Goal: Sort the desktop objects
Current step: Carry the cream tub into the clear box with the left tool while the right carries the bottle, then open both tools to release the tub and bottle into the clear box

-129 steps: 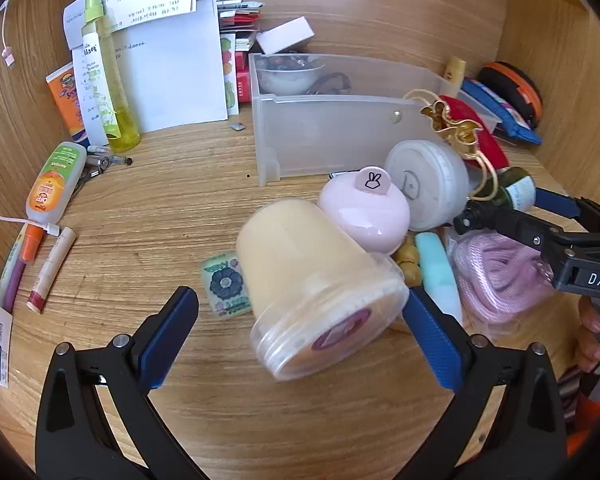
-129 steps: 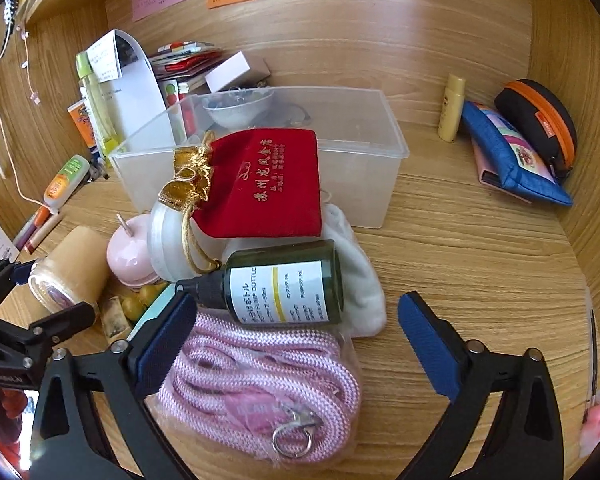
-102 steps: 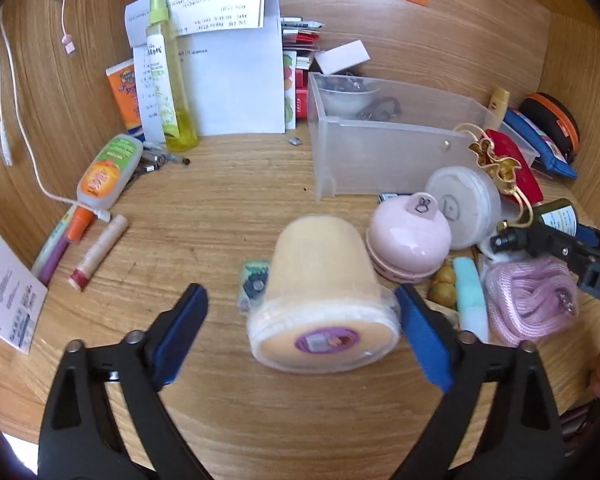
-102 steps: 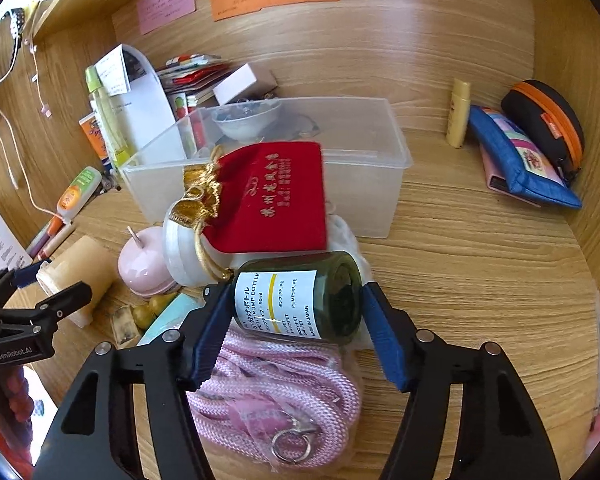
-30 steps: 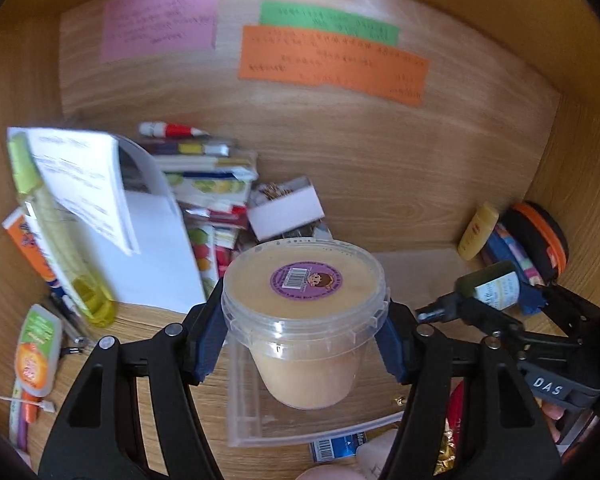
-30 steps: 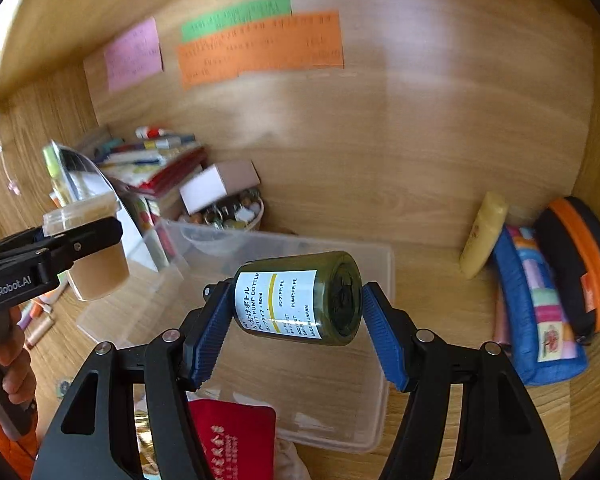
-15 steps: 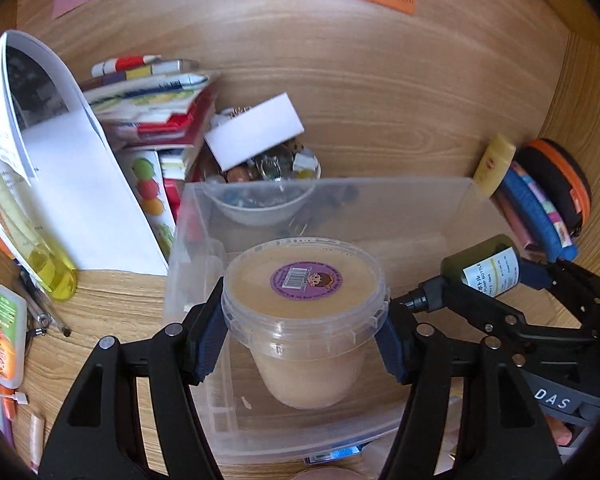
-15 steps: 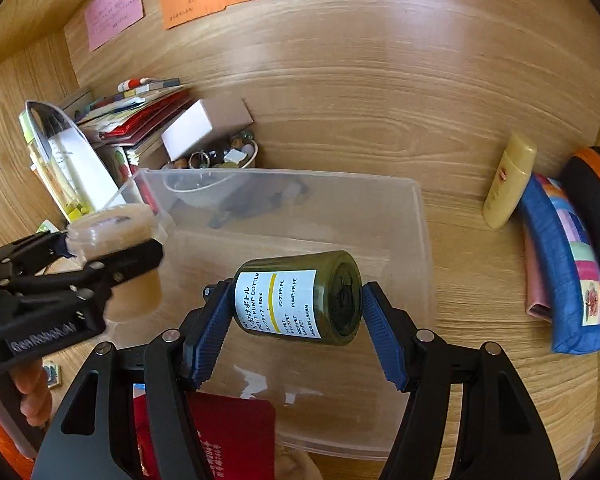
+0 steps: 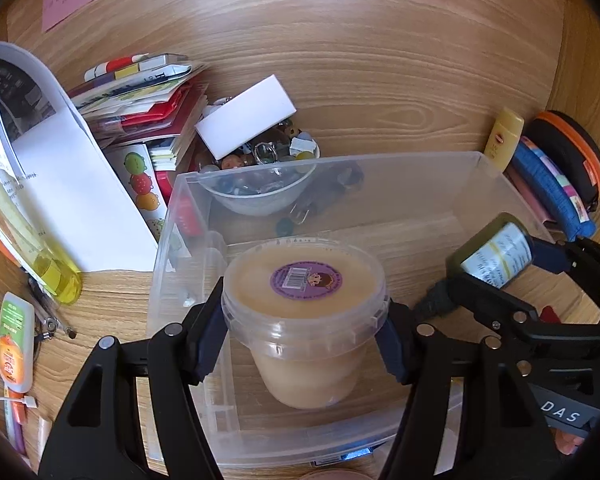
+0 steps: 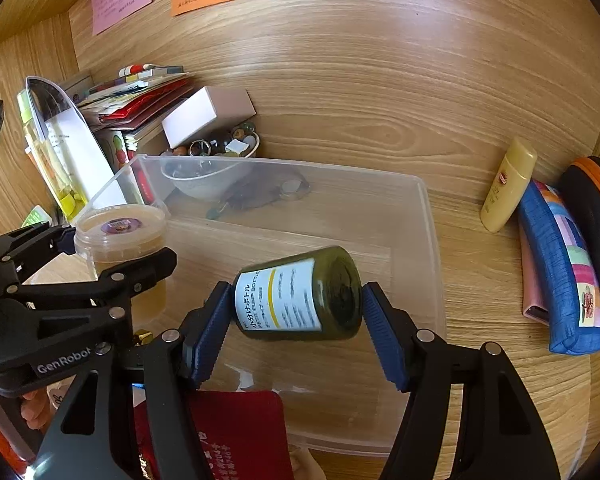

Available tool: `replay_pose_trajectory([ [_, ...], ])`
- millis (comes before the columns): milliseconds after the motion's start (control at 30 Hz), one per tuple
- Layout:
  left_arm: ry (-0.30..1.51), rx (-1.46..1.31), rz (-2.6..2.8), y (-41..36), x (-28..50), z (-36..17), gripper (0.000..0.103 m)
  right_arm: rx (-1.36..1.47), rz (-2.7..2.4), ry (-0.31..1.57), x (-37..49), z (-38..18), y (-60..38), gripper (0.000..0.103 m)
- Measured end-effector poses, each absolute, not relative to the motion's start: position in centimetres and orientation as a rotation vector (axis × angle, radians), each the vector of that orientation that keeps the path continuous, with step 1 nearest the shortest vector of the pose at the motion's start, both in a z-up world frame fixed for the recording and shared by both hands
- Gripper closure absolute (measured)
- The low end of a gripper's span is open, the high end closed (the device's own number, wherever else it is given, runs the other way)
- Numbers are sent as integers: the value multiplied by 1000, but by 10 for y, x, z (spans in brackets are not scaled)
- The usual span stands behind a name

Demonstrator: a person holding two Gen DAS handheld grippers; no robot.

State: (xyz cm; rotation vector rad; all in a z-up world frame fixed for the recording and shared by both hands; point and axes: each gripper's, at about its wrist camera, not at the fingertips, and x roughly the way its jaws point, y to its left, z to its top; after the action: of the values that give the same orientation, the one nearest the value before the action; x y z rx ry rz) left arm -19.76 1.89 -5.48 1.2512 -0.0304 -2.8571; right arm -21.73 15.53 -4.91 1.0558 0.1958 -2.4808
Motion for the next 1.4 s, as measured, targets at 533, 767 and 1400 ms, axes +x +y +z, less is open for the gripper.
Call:
replay_pose_trajectory([
  [533,-17,1255,-2889,16,-195,-52,33,987,-2493,157,-211,-38,160,30],
  [767,-25,1116,-2944,17,-183,-35,15,895,-2539,135,-201,-17,172,21],
  [1400,13,948,-3012,-10,-115,9,4,886,-2536,140,-145,-1,208,13],
])
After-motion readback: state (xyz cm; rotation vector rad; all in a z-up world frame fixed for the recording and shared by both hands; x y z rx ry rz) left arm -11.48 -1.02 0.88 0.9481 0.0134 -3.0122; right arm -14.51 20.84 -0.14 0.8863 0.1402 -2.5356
